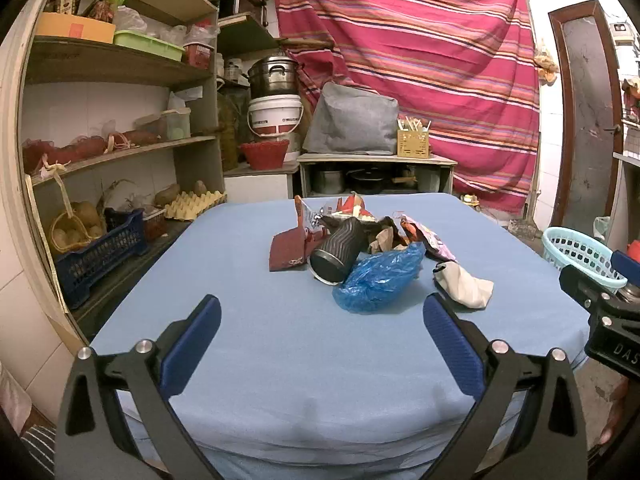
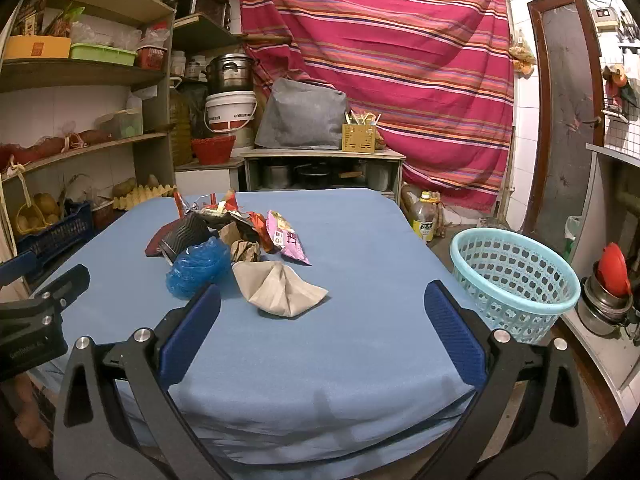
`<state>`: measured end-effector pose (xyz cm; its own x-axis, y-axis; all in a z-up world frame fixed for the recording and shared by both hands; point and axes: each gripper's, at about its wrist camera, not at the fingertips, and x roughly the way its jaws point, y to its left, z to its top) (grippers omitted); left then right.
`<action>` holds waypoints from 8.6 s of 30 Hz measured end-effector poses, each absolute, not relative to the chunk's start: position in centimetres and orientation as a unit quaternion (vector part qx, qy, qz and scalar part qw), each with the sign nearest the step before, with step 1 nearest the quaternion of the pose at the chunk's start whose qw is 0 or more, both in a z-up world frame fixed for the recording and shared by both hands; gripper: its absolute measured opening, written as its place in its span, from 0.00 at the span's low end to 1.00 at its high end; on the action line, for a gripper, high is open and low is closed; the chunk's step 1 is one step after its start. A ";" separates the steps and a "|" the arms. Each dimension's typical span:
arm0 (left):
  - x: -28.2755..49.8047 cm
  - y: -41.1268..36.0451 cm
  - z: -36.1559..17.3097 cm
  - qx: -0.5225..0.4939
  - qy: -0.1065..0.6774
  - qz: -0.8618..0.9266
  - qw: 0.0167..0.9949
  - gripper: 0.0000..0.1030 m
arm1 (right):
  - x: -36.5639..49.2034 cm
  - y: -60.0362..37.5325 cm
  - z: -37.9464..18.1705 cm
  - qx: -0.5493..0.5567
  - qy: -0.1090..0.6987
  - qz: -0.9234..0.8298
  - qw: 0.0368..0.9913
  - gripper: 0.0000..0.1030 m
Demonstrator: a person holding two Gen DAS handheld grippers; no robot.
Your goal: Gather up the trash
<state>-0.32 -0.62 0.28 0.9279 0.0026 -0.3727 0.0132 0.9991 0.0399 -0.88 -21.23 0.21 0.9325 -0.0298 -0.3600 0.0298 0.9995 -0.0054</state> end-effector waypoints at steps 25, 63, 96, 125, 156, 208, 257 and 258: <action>-0.4 -0.5 0.3 0.022 0.189 -0.003 0.982 0.96 | -0.8 -20.8 0.2 0.001 0.184 -0.008 0.983 0.96; -0.1 0.5 0.5 0.023 0.189 0.000 0.982 0.96 | -1.0 -20.6 0.5 -0.001 0.176 -0.007 0.984 0.96; 0.5 0.4 0.5 0.025 0.194 0.005 0.981 0.96 | -0.6 -21.3 0.4 -0.003 0.174 -0.018 0.985 0.96; 14.4 0.5 2.7 0.057 0.211 0.011 0.976 0.96 | 13.9 -21.5 -3.0 -0.045 0.290 0.007 0.956 0.96; 19.5 0.1 -1.2 0.082 0.295 -0.028 0.951 0.96 | 17.9 -22.5 -3.6 -0.007 0.355 0.110 0.928 0.17; 20.3 -7.0 6.8 0.060 0.279 -0.110 0.952 0.31 | 12.3 -40.9 5.7 0.091 0.247 0.001 0.965 0.17; 20.5 -37.5 4.9 0.110 0.285 -0.293 0.906 0.82 | 11.2 -54.5 0.4 0.140 0.305 -0.148 0.930 0.32; 20.5 -37.3 4.9 0.110 0.284 -0.291 0.907 0.82 | 11.4 -54.4 0.3 0.139 0.305 -0.153 0.930 0.48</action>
<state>20.46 -37.26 4.93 0.6691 -0.4652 -0.5796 0.5900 0.8067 0.0336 11.38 -54.45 0.33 0.7679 -0.1994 -0.6087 0.3685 0.9148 0.1651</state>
